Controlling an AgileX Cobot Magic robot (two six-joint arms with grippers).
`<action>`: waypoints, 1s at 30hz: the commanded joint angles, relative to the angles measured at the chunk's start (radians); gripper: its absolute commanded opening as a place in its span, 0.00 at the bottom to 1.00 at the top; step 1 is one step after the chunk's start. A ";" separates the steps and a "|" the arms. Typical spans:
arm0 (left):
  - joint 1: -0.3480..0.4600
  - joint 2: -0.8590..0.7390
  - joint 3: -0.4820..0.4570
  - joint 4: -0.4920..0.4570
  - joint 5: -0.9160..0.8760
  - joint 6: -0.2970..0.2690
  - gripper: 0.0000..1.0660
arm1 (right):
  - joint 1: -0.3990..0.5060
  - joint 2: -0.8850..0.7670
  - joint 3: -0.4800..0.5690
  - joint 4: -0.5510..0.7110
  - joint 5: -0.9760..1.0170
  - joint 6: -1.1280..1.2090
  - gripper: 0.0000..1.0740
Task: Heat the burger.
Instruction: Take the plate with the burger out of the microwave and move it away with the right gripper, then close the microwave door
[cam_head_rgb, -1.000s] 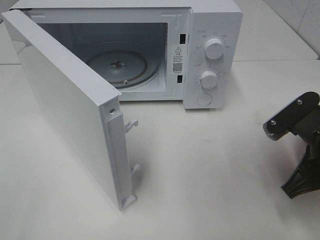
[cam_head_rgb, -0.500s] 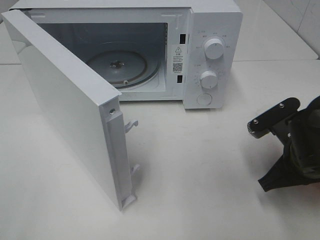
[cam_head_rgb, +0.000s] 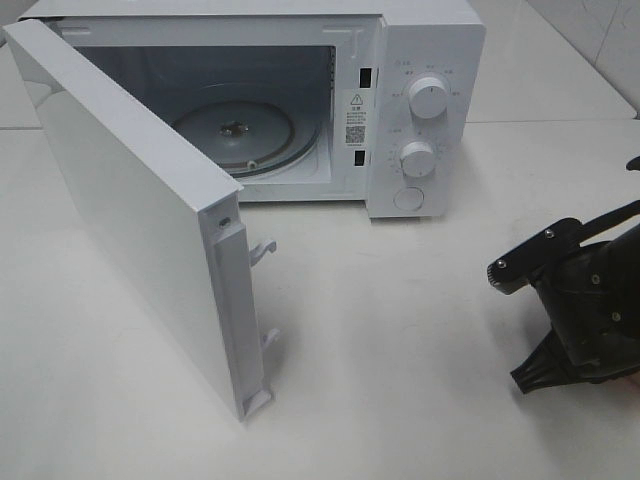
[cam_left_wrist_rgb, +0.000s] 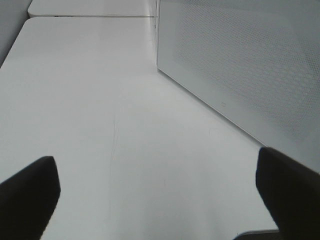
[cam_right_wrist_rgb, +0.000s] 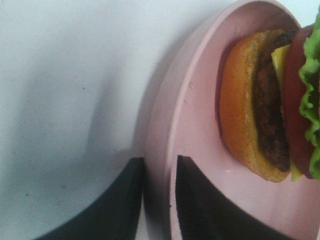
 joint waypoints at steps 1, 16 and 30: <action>-0.001 -0.004 -0.001 -0.004 -0.007 0.000 0.94 | -0.005 0.001 -0.005 -0.014 0.031 0.008 0.34; -0.001 -0.004 -0.001 -0.004 -0.007 0.000 0.94 | -0.002 -0.224 -0.006 0.178 0.035 -0.253 0.45; -0.001 -0.004 -0.001 -0.004 -0.007 0.000 0.94 | -0.002 -0.593 -0.133 0.678 0.031 -0.931 0.49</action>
